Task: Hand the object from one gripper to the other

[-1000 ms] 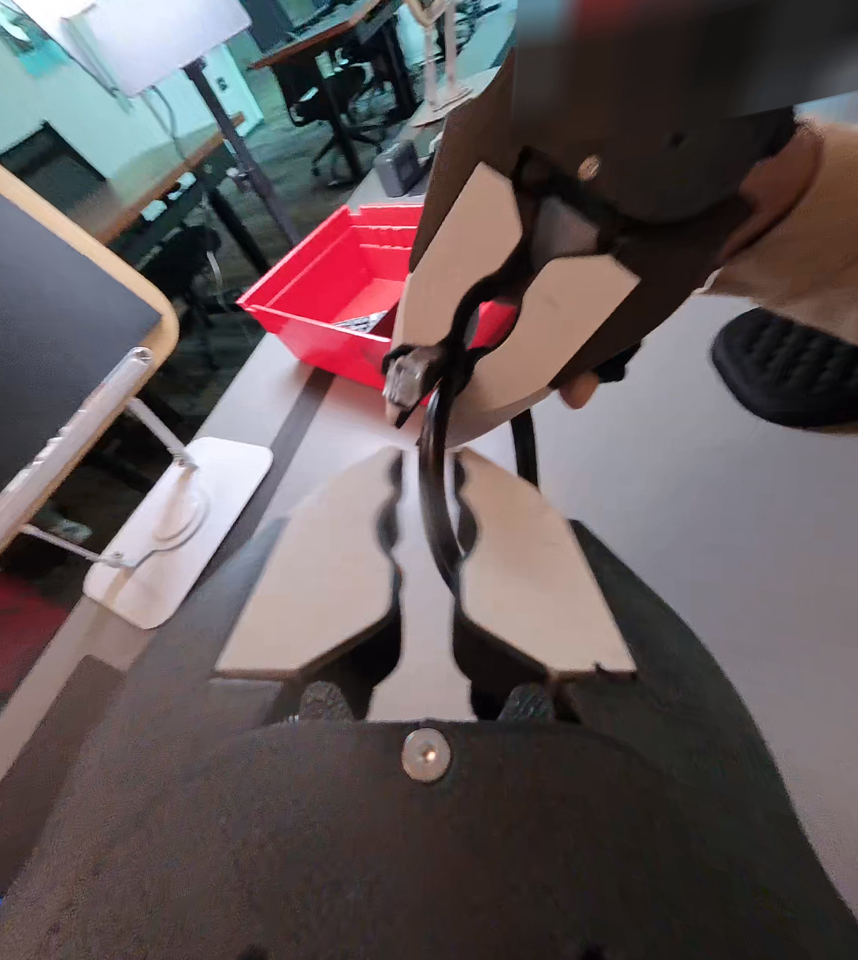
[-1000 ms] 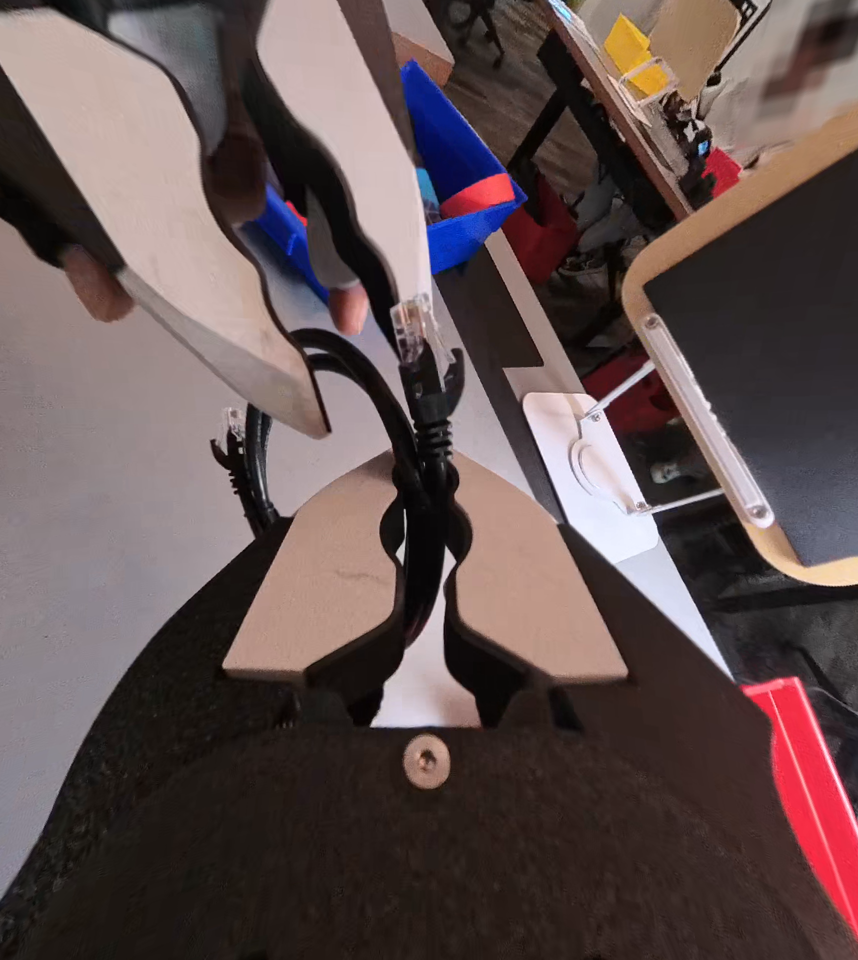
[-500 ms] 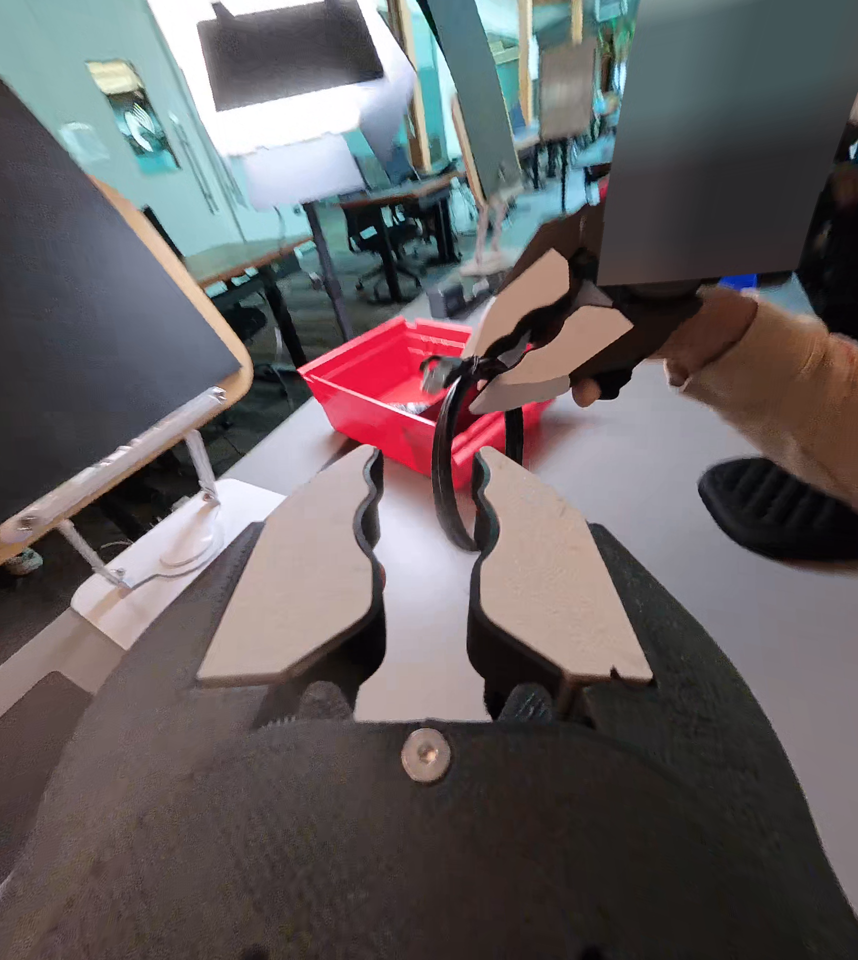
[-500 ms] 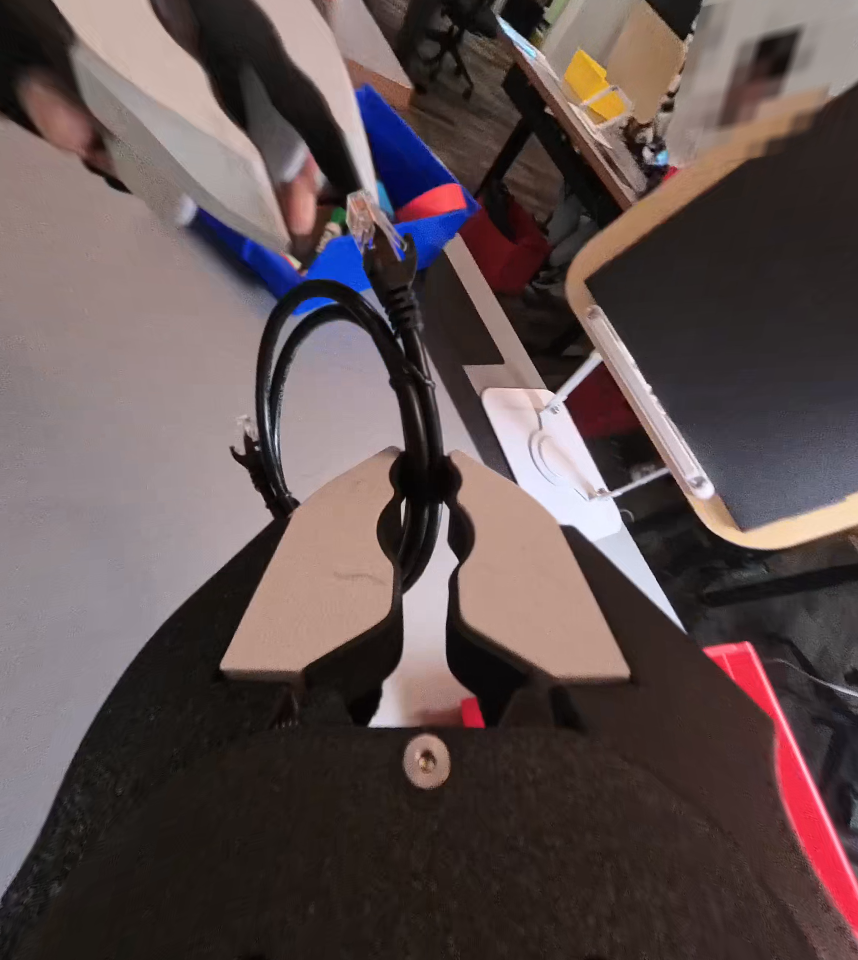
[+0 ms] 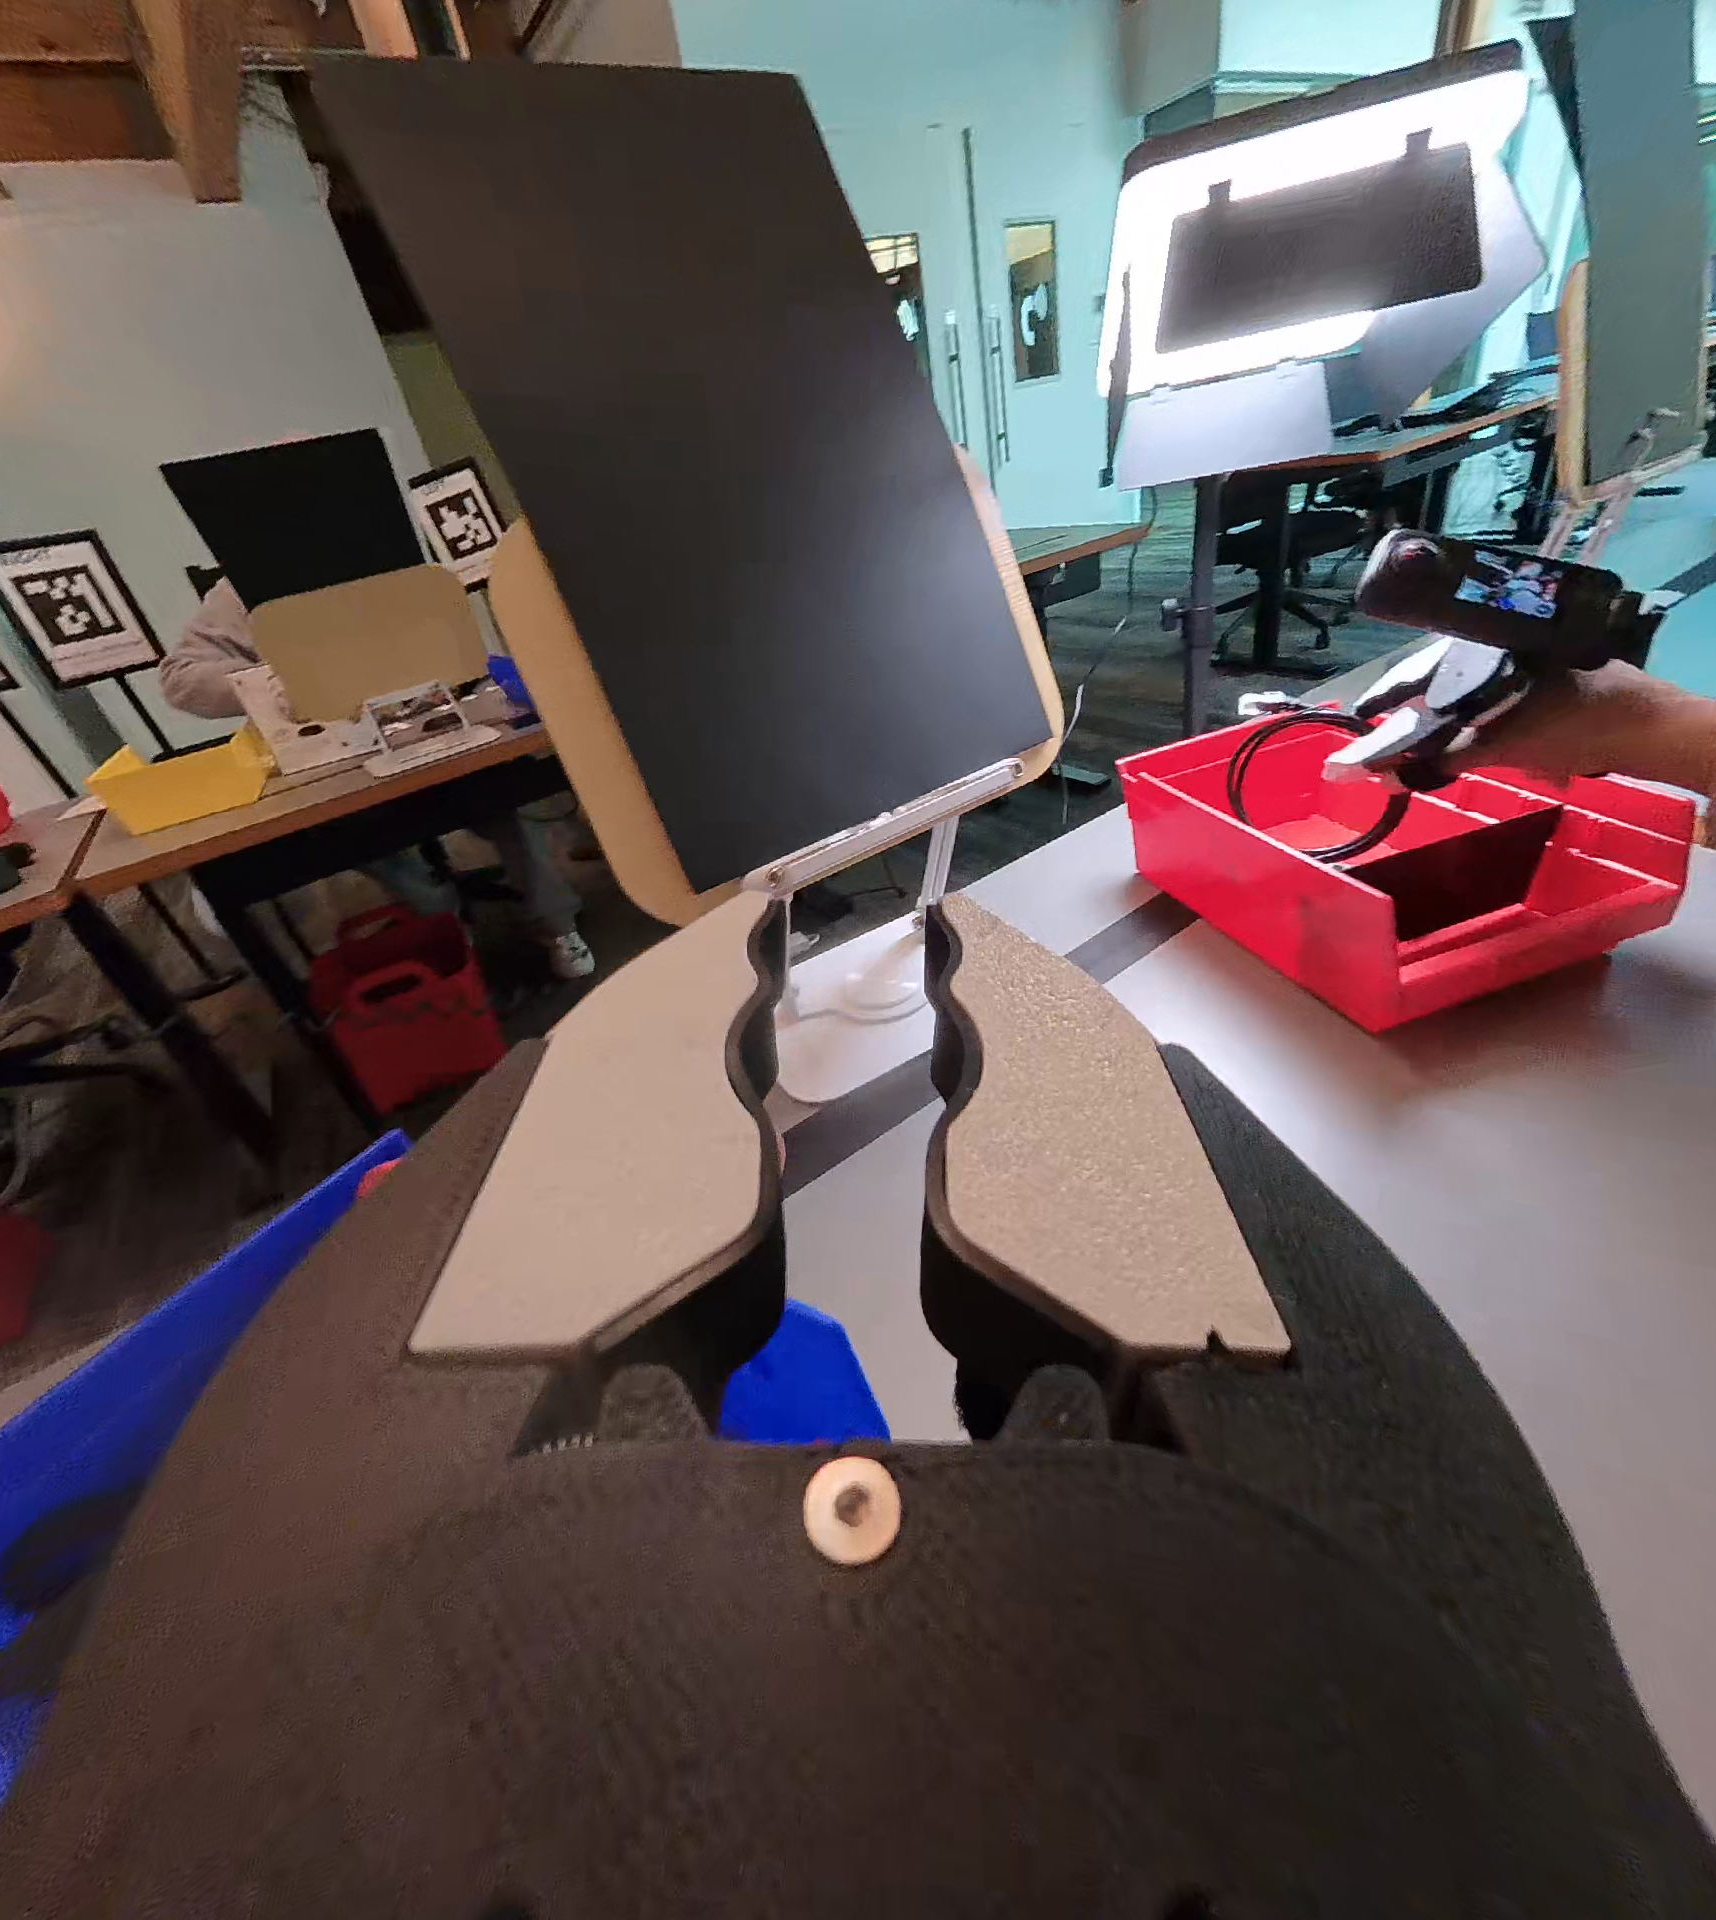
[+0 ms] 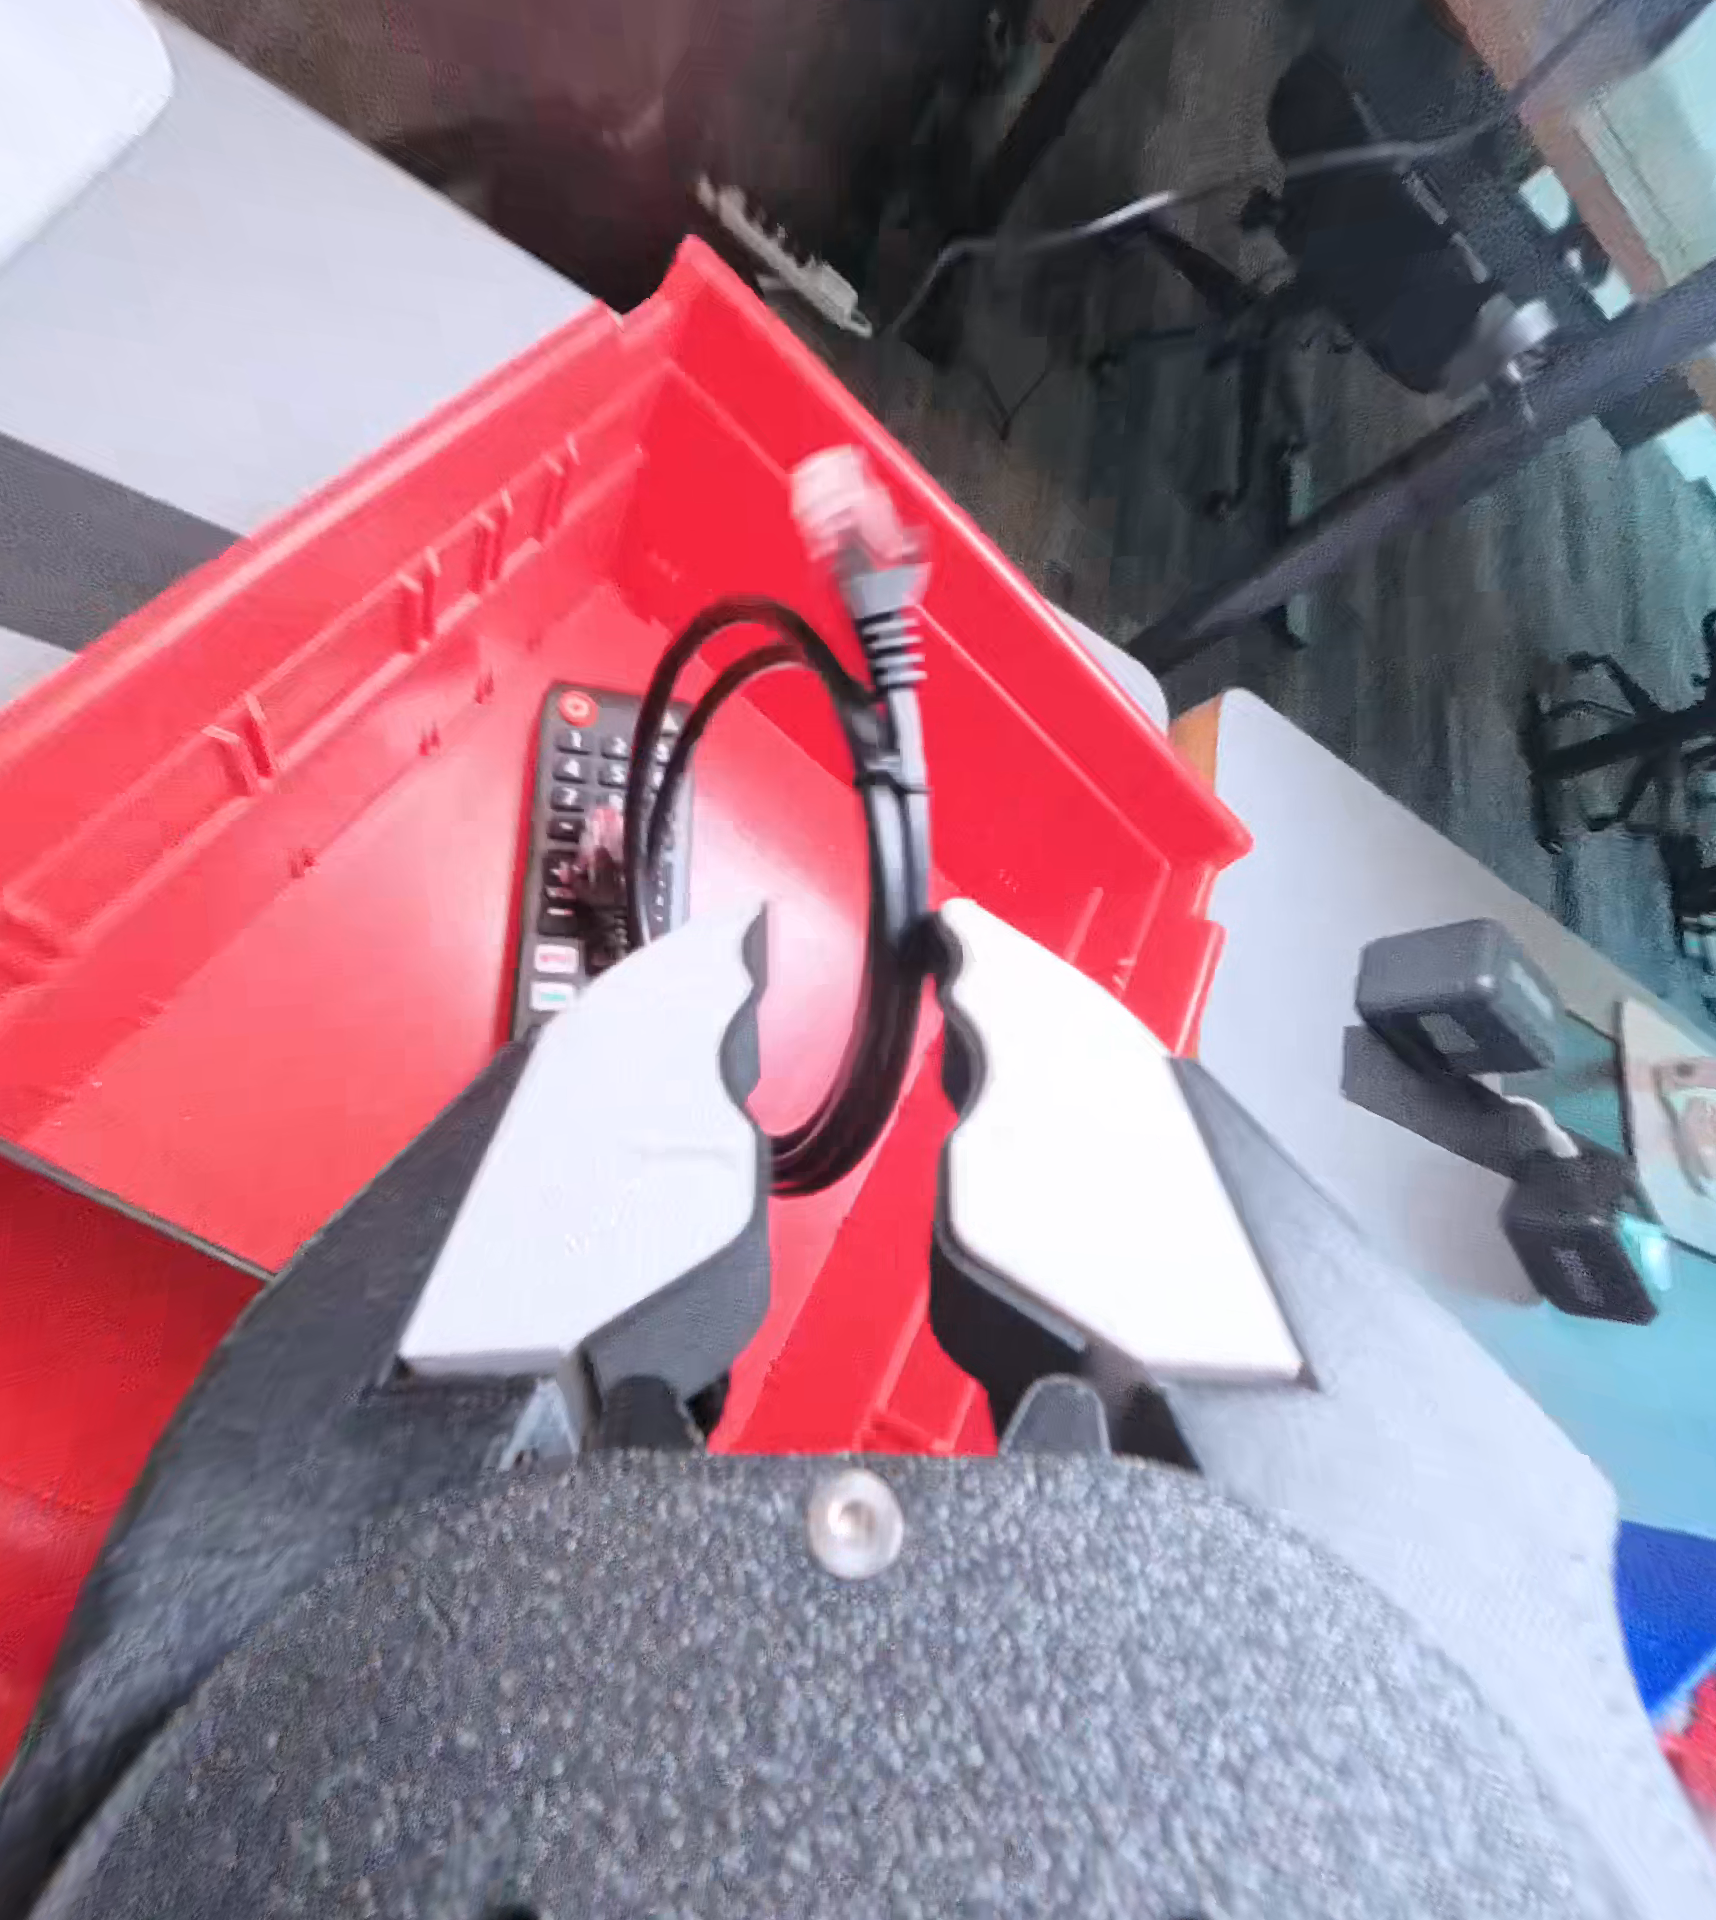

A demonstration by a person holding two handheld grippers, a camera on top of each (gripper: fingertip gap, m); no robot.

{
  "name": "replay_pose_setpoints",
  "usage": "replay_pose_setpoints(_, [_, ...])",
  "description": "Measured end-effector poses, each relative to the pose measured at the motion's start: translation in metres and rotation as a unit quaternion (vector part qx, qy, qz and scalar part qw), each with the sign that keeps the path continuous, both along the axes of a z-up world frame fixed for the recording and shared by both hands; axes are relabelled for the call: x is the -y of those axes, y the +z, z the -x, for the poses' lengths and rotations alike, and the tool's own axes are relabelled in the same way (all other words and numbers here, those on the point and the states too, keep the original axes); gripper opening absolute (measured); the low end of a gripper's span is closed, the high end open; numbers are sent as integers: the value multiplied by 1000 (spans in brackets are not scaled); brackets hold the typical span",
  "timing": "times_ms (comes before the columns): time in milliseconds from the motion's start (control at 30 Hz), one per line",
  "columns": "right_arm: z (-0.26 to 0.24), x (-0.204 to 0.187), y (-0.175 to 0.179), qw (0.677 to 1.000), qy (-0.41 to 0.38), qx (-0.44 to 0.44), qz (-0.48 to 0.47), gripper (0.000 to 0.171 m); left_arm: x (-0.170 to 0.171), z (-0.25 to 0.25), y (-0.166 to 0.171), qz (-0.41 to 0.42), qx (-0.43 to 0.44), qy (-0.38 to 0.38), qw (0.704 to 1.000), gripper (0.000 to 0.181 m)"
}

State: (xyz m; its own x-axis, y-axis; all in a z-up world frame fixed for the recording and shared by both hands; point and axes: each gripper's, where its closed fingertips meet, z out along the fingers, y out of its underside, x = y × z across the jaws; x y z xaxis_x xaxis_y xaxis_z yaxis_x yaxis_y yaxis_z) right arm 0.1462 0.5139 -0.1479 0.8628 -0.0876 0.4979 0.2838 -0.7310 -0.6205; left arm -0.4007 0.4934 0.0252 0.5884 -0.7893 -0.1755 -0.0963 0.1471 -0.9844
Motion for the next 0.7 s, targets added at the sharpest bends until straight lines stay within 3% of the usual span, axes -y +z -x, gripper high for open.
replay_pose_setpoints(33, [0,1,-3,1000,-1,27,12,46,-3,4,-1,4,-1,6,1000,25])
replay_pose_setpoints(100, [20,-2,10,999,25,31,-27,50,-11,10,-6,15,-8,20,1000,25])
replay_pose_setpoints(233, [76,10,55,986,83,28,-145,49,-29,17,-26,42,-35,51,997,25])
replay_pose_setpoints(333, [152,30,65,961,189,-54,-193,44,-44,17,-50,80,-59,66,993,26])
replay_pose_setpoints(467, [270,86,44,889,349,-219,-201,42,-78,24,-98,127,-126,135,974,28])
replay_pose_setpoints(567, [328,127,20,844,411,-291,-185,40,-109,34,-135,149,-217,190,946,32])
replay_pose_setpoints(700, [360,145,-8,830,442,-294,-173,37,-144,44,-181,231,-314,199,899,44])
